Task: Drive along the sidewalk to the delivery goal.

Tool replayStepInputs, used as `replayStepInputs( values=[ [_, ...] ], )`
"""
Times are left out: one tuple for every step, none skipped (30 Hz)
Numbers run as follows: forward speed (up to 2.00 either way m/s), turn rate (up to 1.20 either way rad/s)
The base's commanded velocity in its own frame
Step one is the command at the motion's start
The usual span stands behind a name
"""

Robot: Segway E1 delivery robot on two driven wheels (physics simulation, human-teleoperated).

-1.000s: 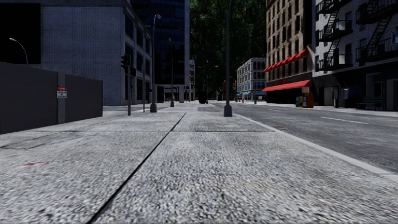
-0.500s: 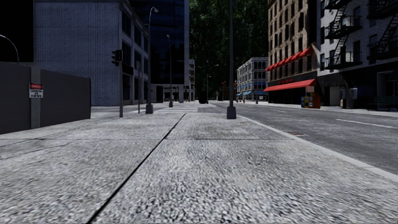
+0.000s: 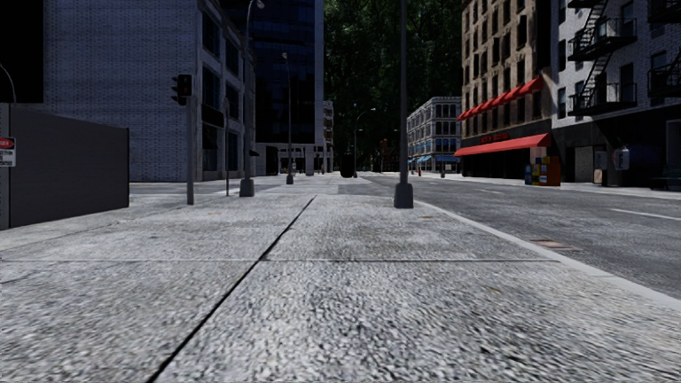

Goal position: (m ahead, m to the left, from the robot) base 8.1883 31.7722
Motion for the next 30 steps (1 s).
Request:
replayStepInputs(
  values=[
    [2.00, 0.00],
    [2.00, 0.00],
    [2.00, 0.00],
    [2.00, 0.00],
    [2.00, 0.00],
    [2.00, 0.00],
    [2.00, 0.00],
    [2.00, 0.00],
    [2.00, 0.02],
    [2.00, 0.08],
    [2.00, 0.11],
    [2.00, 0.11],
    [2.00, 0.11],
    [2.00, 0.11],
    [2.00, 0.11],
    [2.00, 0.11],
    [2.00, 0.11],
    [2.00, 0.11],
    [2.00, 0.11],
    [2.00, 0.11],
    [2.00, 0.11],
    [2.00, 0.11],
    [2.00, 0.13],
    [2.00, 0.13],
    [2.00, 0.13],
    [2.00, 0.14],
    [2.00, 0.17],
    [2.00, 0.19],
    [2.00, 0.19],
    [2.00, 0.21]
  ],
)
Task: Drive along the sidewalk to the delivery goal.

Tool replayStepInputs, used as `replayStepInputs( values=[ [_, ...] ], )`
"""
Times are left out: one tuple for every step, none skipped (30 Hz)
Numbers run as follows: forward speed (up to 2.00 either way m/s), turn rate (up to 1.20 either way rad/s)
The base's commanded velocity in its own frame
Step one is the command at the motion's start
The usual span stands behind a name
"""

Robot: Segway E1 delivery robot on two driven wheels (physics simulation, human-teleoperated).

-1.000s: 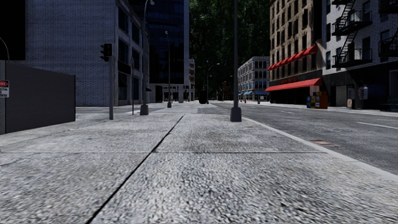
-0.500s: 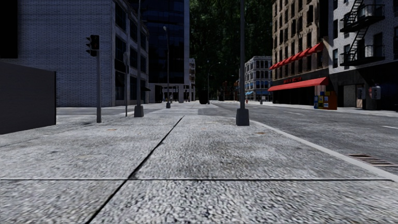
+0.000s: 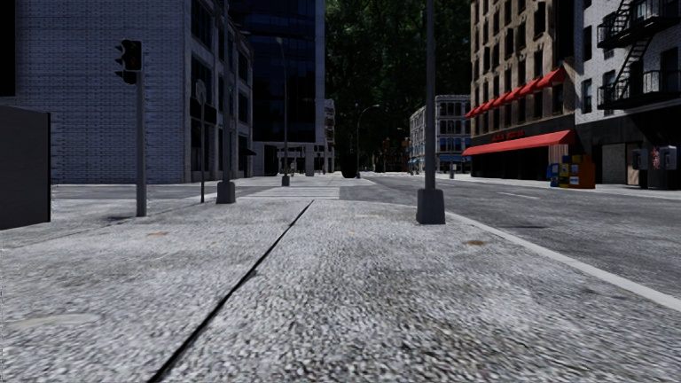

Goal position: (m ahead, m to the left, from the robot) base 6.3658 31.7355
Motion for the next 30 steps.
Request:
replayStepInputs(
  values=[
    [2.00, 0.22],
    [2.00, 0.22],
    [2.00, 0.22],
    [2.00, 0.22],
    [2.00, 0.22],
    [2.00, 0.22],
    [2.00, 0.22],
    [2.00, 0.23],
    [2.00, 0.23],
    [2.00, 0.25],
    [2.00, 0.26],
    [2.00, 0.27],
    [2.00, 0.27],
    [2.00, 0.27],
    [2.00, 0.28],
    [2.00, 0.29],
    [2.00, 0.29],
    [2.00, 0.29],
    [2.00, 0.30],
    [2.00, 0.30],
    [2.00, 0.31],
    [2.00, 0.31],
    [2.00, 0.31],
    [2.00, 0.31],
    [2.00, 0.31],
    [2.00, 0.33],
    [2.00, 0.36],
    [2.00, 0.36],
    [2.00, 0.37],
    [2.00, 0.37]
  ],
)
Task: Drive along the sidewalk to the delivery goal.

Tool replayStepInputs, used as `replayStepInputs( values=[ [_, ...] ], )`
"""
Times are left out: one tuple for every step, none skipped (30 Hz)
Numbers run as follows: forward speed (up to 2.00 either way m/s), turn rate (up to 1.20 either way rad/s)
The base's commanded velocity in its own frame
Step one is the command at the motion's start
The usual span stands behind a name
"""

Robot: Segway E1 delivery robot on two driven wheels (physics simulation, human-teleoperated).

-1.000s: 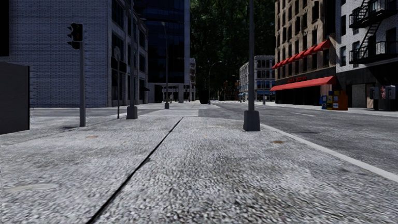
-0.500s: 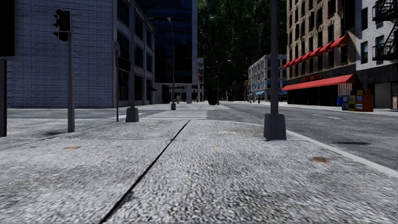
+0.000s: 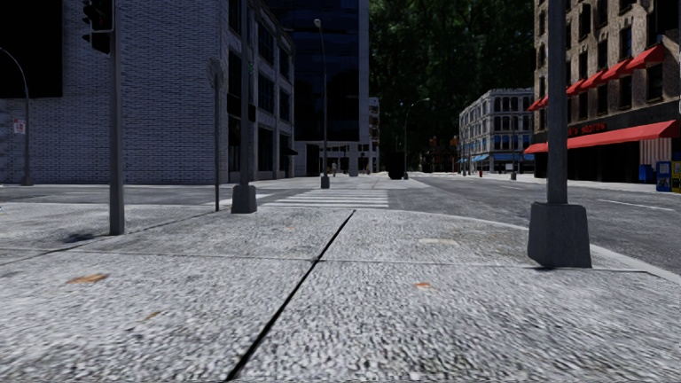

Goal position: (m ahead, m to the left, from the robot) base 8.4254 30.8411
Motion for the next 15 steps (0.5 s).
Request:
replayStepInputs(
  values=[
    [2.00, 0.37],
    [2.00, 0.37],
    [2.00, 0.37],
    [2.00, 0.38],
    [2.00, 0.38],
    [2.00, 0.38],
    [2.00, 0.38],
    [2.00, 0.38],
    [2.00, 0.38],
    [2.00, 0.38],
    [2.00, 0.38],
    [2.00, 0.38],
    [2.00, 0.38],
    [2.00, 0.38],
    [2.00, 0.38]
  ],
)
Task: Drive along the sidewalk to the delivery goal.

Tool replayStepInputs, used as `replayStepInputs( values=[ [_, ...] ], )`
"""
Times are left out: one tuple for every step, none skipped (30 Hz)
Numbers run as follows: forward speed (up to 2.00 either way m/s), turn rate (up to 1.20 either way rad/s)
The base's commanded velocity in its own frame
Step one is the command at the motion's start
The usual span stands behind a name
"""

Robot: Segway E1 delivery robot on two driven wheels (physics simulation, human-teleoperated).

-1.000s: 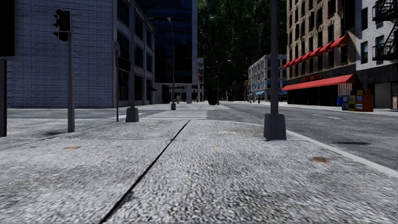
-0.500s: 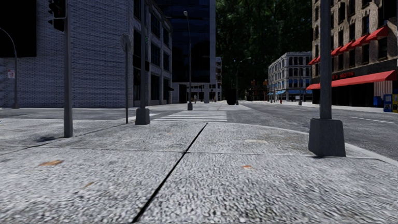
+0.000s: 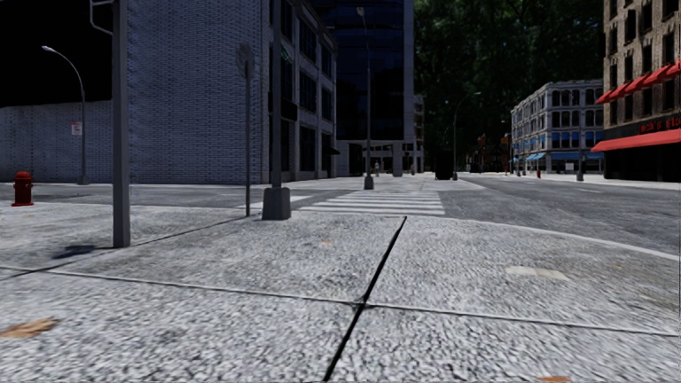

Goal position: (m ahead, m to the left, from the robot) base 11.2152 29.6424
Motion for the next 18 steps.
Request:
replayStepInputs(
  values=[
    [2.00, 0.38],
    [2.00, 0.38],
    [2.00, 0.38],
    [2.00, 0.38],
    [2.00, 0.38],
    [2.00, 0.38],
    [2.00, 0.38],
    [2.00, 0.38],
    [2.00, 0.38],
    [2.00, 0.38],
    [2.00, 0.38],
    [2.00, 0.38],
    [2.00, 0.38],
    [2.00, 0.38],
    [2.00, 0.38],
    [2.00, 0.38],
    [2.00, 0.38],
    [2.00, 0.38]
  ],
)
